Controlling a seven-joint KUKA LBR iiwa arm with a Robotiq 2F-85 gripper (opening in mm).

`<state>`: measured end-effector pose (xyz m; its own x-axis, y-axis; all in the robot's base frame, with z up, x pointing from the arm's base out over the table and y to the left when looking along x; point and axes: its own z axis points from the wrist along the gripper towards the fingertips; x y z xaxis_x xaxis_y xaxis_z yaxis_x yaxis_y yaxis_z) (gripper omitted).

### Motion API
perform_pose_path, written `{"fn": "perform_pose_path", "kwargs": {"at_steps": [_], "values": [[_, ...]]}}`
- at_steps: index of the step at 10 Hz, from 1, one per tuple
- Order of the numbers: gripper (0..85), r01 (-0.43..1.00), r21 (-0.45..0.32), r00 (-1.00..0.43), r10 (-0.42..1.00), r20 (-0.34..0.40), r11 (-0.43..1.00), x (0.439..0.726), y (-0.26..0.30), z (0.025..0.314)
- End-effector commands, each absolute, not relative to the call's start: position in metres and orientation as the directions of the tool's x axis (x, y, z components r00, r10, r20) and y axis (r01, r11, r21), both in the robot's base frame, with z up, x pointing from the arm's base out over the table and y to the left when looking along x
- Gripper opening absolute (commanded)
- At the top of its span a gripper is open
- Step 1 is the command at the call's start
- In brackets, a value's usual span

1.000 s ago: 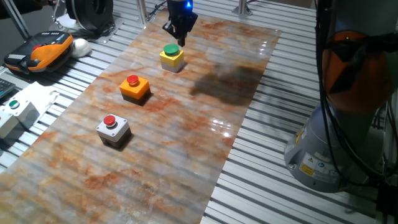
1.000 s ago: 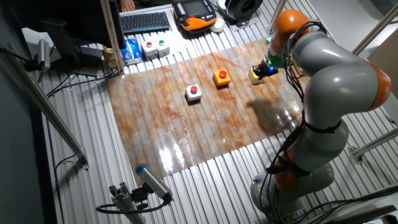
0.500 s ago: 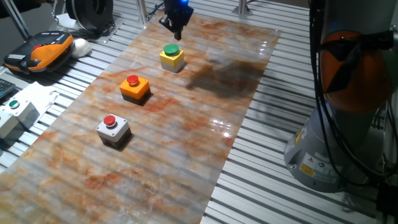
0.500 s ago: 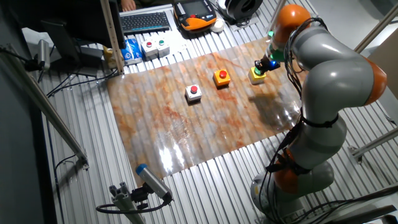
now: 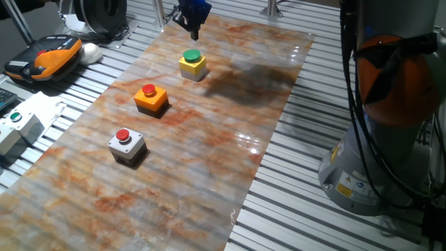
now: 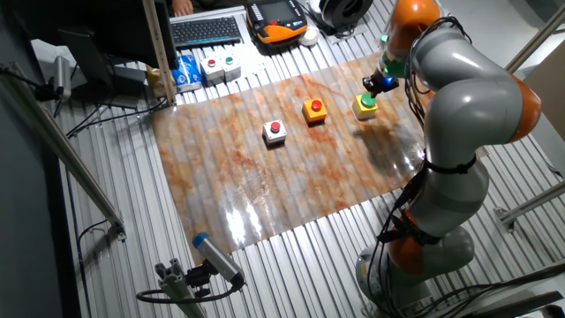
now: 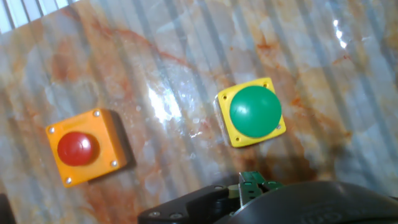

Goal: Press three buttons from left to right in sequence

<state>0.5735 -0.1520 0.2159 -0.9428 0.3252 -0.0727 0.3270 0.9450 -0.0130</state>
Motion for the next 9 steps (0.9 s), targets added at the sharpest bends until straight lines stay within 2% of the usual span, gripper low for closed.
{"fn": "perform_pose_path", "kwargs": {"at_steps": [1, 9], "values": [[0.0, 0.327, -0.018, -0.943, 0.325, -0.074, 0.945, 0.5756, -0.1511, 0.2172], [0.0, 0.317, -0.005, -0.946, 0.315, -0.078, 0.949, 0.5792, -0.1505, 0.2187]]}}
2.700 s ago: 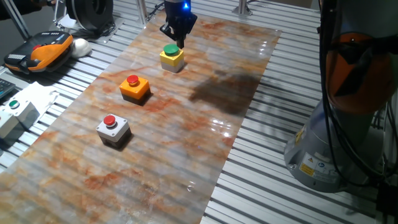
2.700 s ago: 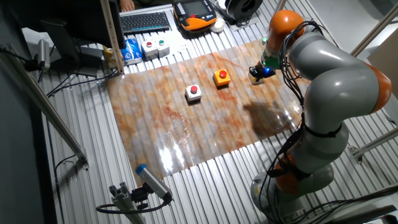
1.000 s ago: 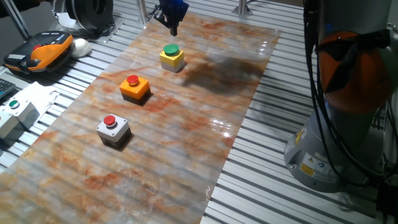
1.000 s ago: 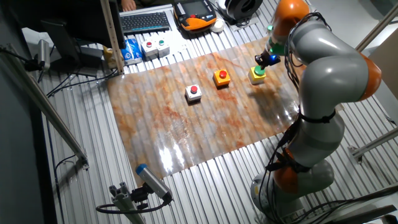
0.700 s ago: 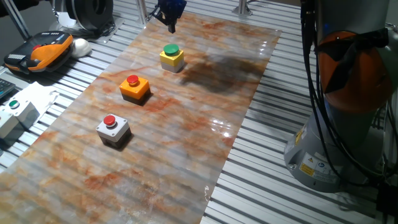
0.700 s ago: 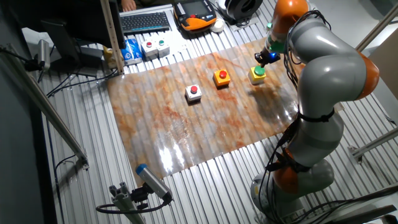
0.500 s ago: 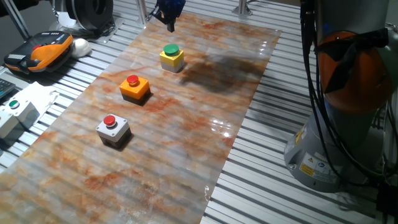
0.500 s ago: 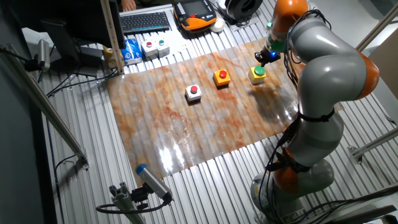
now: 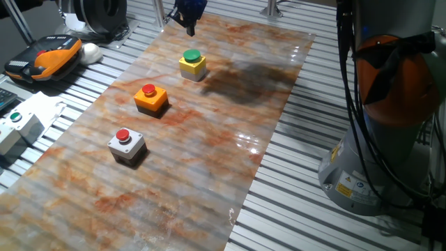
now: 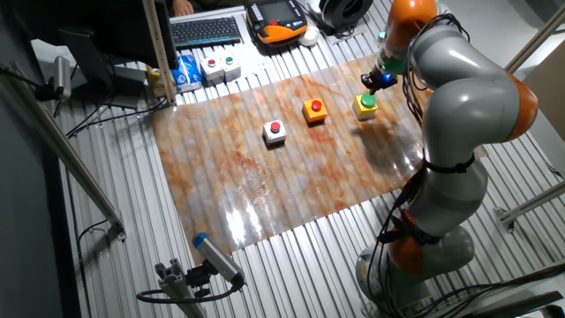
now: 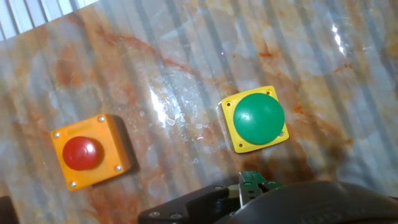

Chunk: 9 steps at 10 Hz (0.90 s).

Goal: Press three buttons from left to right in sequence

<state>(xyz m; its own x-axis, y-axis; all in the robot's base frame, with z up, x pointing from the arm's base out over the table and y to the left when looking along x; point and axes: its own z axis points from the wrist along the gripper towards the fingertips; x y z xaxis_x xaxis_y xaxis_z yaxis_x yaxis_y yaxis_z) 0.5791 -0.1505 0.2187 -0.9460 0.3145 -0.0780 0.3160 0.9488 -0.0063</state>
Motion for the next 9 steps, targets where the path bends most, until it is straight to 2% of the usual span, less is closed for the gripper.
{"fn": "perform_pose_path", "kwargs": {"at_steps": [1, 4, 7, 9], "values": [[0.0, 0.314, -0.009, -0.947, 0.312, -0.079, 0.949, 0.5792, -0.1505, 0.2187], [0.0, 0.332, 0.025, -0.942, 0.333, -0.048, 0.943, 0.5792, -0.1505, 0.2187], [0.0, 0.369, 0.021, -0.929, 0.369, -0.029, 0.929, 0.5792, -0.1505, 0.2187], [0.0, 0.382, 0.004, -0.923, 0.382, -0.044, 0.924, 0.5792, -0.1505, 0.2187]]}}
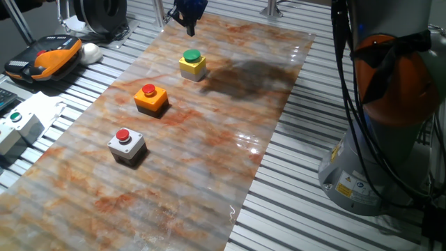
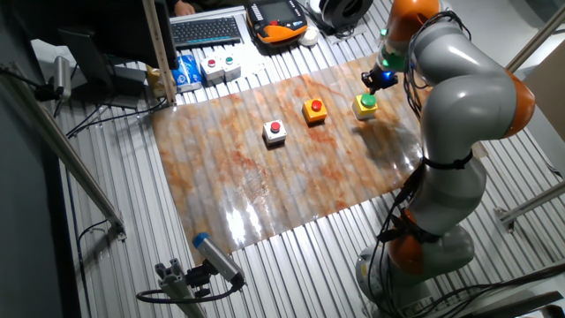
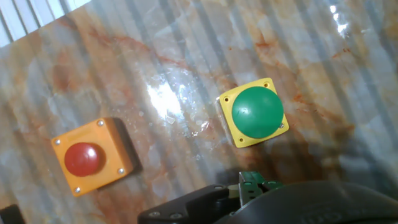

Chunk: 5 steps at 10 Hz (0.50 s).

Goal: Press three buttons from left to right in sequence

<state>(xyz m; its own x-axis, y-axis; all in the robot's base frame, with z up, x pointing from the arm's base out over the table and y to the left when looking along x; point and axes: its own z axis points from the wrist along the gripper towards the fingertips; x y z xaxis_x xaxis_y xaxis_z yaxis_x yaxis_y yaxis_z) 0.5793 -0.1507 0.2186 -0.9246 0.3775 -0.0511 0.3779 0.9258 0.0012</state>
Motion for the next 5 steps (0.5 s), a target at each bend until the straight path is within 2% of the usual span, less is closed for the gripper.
{"fn": "perform_pose_path", "kwargs": {"at_steps": [1, 2, 3, 5], "values": [[0.0, 0.366, -0.016, -0.929, 0.364, -0.068, 0.930, 0.5792, -0.1505, 0.2187], [0.0, 0.362, -0.048, -0.930, 0.356, -0.094, 0.931, 0.5792, -0.1505, 0.2187], [0.0, 0.362, -0.048, -0.929, 0.356, -0.104, 0.931, 0.5792, -0.1505, 0.2187], [0.0, 0.377, -0.042, -0.924, 0.372, -0.082, 0.925, 0.5792, -0.1505, 0.2187]]}}
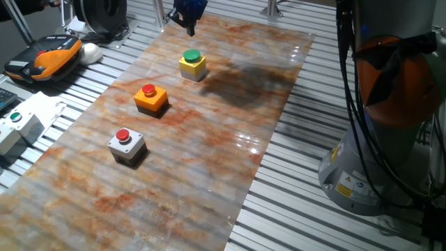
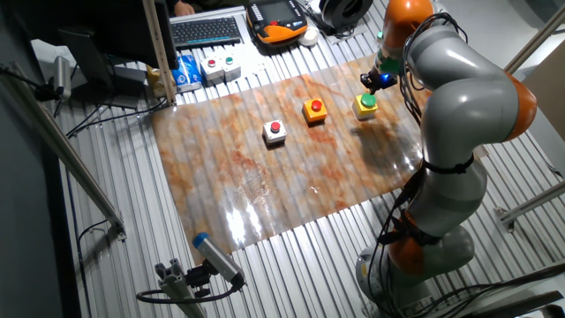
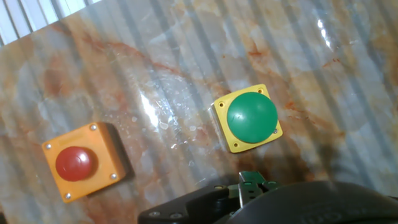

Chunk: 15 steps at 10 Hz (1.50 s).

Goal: Press three buttons from left to right in sequence

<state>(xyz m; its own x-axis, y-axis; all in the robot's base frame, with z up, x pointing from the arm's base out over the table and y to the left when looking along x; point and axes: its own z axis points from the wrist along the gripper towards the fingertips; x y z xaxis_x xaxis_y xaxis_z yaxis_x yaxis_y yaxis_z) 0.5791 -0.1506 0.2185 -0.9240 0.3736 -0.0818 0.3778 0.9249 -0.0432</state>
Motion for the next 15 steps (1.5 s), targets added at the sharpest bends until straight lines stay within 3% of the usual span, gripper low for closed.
{"fn": "perform_pose_path", "kwargs": {"at_steps": [1, 14, 15], "values": [[0.0, 0.381, -0.045, -0.923, 0.377, -0.084, 0.923, 0.579, -0.150, 0.219], [0.0, 0.362, -0.053, -0.929, 0.356, -0.095, 0.931, 0.583, -0.160, 0.215], [0.0, 0.379, -0.010, -0.922, 0.376, -0.091, 0.925, 0.585, -0.161, 0.214]]}}
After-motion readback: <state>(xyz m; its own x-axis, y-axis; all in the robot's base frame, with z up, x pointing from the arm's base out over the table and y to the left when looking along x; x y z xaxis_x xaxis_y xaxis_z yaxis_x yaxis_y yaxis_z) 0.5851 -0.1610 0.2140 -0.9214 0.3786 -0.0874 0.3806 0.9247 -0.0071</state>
